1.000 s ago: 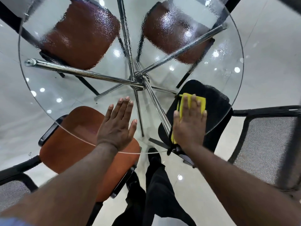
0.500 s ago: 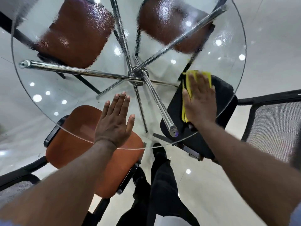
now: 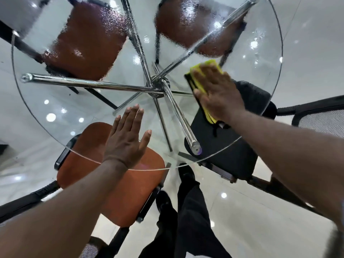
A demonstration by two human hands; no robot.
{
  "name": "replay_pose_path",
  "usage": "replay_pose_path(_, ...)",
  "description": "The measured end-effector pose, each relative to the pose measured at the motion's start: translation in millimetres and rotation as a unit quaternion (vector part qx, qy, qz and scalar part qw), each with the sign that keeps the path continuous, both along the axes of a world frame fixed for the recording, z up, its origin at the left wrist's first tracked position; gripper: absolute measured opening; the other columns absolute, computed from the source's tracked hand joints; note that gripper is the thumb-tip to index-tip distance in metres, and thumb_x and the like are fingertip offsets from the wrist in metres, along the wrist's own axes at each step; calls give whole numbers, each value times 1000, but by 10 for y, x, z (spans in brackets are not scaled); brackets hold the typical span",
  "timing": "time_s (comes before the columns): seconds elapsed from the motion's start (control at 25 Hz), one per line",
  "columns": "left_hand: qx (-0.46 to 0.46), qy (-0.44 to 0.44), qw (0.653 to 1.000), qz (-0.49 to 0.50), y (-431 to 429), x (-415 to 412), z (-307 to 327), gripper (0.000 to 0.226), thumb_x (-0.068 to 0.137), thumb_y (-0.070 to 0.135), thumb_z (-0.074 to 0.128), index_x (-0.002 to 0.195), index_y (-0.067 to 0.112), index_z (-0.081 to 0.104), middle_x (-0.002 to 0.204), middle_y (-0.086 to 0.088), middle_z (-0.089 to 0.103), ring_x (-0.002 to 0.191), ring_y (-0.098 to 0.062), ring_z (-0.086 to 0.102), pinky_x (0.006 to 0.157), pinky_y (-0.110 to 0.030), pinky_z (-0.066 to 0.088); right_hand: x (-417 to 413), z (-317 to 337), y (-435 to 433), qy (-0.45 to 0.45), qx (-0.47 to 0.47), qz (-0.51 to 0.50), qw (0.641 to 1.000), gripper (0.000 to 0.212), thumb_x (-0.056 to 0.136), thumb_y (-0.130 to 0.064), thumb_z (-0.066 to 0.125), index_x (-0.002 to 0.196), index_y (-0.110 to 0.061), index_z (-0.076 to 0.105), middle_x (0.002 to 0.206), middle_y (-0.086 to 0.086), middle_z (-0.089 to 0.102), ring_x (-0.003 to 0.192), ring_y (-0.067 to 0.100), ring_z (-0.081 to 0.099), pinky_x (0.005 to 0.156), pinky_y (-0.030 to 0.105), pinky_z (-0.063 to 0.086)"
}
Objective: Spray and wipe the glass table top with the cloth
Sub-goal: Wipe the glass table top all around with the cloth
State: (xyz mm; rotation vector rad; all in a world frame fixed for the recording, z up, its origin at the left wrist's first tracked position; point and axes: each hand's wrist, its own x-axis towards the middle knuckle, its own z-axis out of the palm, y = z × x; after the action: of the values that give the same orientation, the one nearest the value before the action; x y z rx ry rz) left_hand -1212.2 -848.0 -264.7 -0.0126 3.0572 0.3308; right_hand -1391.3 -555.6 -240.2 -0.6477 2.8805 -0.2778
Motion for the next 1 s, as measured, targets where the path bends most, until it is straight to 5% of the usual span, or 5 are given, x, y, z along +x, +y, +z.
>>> replay_pose_path(0.2, -41, 13, 999, 7, 197, -223, 238, 83, 100, 67, 33, 157, 7, 34, 164, -16, 32, 153, -34, 29, 129, -51, 13, 719, -13, 150, 7, 26, -239, 971, 68, 112, -53, 24, 172, -33, -2, 181, -2, -9, 168, 22, -4, 134, 58, 6)
replay_pose_path(0.4, -17, 46, 989, -142, 701, -592, 167, 82, 103, 65, 32, 161, 7, 30, 172, -13, 21, 159, -31, 19, 129, -52, 15, 498, -30, 105, 31, 37, 96, 994, 66, 111, -57, 25, 172, -37, 7, 181, -7, 0, 167, 19, -2, 135, 51, 6)
replay_pose_path(0.48, -26, 42, 984, -172, 748, -597, 80, 80, 104, 64, 31, 164, 10, 26, 174, -8, 15, 161, -25, 14, 129, -51, 16, 36, -49, 174, 28, 22, 116, 993, 64, 111, -58, 24, 171, -40, 10, 181, -10, 5, 167, 16, 1, 135, 48, 6)
replay_pose_path(0.8, -21, 17, 986, -166, 747, -637, 70, 78, 104, 58, 36, 165, 12, 22, 174, -5, 12, 161, -23, 9, 128, -52, 17, 482, -13, 469, 27, 28, -293, 955, 67, 111, -52, 27, 172, -35, 4, 182, -3, -2, 168, 23, 3, 134, 58, 9)
replay_pose_path(1.0, -15, 19, 986, -163, 763, -631, 50, 78, 104, 57, 42, 165, 13, 24, 174, -4, 15, 161, -22, 12, 129, -50, 17, 428, 14, 303, 27, 42, 70, 996, 66, 113, -53, 25, 172, -34, 4, 181, -4, -4, 167, 21, -6, 135, 54, 5)
